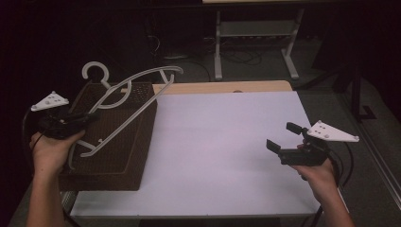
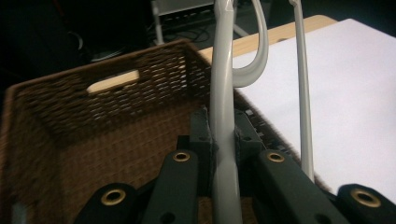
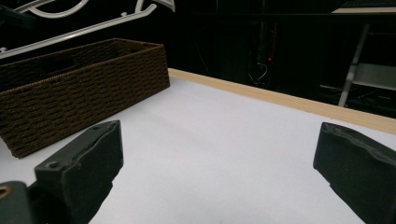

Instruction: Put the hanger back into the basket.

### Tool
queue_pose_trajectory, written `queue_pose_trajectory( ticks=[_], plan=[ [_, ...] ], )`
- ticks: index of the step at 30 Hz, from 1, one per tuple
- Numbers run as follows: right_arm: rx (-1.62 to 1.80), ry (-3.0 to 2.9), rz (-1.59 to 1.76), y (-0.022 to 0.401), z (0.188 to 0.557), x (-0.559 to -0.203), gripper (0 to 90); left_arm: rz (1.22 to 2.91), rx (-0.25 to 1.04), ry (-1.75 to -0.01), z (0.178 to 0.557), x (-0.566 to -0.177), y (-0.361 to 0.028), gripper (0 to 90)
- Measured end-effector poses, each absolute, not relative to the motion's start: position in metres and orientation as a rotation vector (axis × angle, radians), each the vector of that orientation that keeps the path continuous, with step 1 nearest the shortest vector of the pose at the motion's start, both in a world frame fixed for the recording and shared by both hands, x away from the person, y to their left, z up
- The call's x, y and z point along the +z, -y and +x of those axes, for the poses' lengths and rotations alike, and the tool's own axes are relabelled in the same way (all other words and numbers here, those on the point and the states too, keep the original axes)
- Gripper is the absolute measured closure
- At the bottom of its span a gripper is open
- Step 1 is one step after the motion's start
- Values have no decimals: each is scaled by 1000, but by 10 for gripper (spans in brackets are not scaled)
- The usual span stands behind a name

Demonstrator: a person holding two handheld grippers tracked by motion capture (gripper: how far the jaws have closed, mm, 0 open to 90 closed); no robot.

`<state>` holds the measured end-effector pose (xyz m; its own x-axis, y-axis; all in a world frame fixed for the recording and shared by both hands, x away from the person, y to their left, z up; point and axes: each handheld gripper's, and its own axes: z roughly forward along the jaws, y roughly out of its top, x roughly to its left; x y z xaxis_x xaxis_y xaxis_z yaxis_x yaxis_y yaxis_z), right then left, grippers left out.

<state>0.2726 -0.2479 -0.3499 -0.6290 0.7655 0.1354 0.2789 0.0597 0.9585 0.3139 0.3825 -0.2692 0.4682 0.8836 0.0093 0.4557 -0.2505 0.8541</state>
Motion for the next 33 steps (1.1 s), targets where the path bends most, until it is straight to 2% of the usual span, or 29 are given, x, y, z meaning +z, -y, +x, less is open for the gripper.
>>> queue_pose_trajectory(
  ticks=[21,33],
  plan=[
    [1590,-1930,1042,248,274,-350,10,1898,730,-1282,314,-279,-443,824],
    [1591,-1922,1048,249,274,-349,10,1963,739,-1337,323,-293,-453,823]
  ],
)
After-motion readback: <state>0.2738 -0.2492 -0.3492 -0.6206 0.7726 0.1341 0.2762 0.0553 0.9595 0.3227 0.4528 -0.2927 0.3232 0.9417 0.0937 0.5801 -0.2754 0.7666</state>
